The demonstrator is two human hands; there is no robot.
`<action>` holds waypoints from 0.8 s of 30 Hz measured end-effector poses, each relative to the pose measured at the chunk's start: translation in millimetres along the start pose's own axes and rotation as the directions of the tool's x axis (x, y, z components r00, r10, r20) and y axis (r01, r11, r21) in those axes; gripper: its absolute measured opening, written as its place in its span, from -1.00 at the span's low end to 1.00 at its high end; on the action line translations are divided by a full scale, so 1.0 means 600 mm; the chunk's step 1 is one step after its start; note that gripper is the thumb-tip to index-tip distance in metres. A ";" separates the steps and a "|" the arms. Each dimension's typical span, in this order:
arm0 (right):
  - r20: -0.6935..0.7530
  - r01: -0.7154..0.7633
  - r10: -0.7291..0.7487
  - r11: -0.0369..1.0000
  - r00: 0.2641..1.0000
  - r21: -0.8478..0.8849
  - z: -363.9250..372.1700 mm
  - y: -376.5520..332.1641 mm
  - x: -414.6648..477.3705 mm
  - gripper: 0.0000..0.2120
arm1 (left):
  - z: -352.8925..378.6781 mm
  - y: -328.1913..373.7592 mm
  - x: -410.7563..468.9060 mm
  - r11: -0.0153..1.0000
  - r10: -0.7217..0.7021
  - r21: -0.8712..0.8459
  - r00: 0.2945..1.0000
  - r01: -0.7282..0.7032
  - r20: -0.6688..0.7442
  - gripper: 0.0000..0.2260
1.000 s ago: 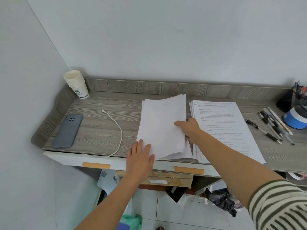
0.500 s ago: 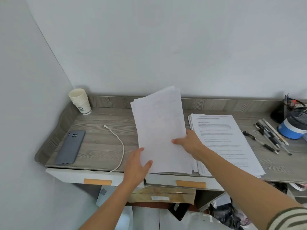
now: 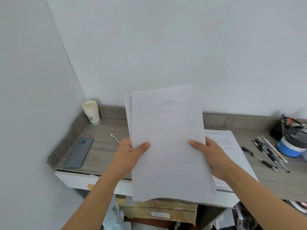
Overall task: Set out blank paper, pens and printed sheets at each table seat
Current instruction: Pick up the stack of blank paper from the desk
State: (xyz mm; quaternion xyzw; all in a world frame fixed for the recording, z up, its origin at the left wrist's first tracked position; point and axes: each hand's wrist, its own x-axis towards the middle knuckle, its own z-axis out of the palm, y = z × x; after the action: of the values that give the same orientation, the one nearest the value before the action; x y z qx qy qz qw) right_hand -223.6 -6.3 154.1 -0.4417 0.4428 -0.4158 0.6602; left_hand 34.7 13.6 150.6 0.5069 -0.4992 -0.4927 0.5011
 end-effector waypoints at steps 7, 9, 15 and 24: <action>0.011 0.073 -0.072 0.982 0.997 -0.177 -0.019 0.033 -0.013 -0.84 | 0.055 -0.014 -0.097 0.982 0.092 0.185 0.968 -0.049 -0.232 -0.89; -0.017 0.111 -0.117 0.973 0.993 -0.202 -0.027 0.036 0.002 -0.90 | 0.069 -0.015 -0.094 0.977 0.120 0.201 0.951 -0.063 -0.284 -0.83; 0.047 0.120 -0.112 0.956 0.993 -0.266 -0.060 0.035 0.061 -0.86 | 0.106 -0.042 -0.052 0.988 0.028 0.149 0.923 0.032 -0.384 -0.77; 0.203 0.117 -0.040 0.916 0.978 -0.383 -0.096 0.056 0.093 -0.91 | 0.156 -0.072 -0.051 0.973 -0.071 0.151 0.852 0.173 -0.518 -0.91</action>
State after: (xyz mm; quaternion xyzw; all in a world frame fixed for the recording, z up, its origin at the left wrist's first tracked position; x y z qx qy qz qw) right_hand -258.6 -62.7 97.7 -0.6205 0.4338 -0.3006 0.5800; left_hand -59.0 42.4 106.4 0.6957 -0.3609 -0.3217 0.5313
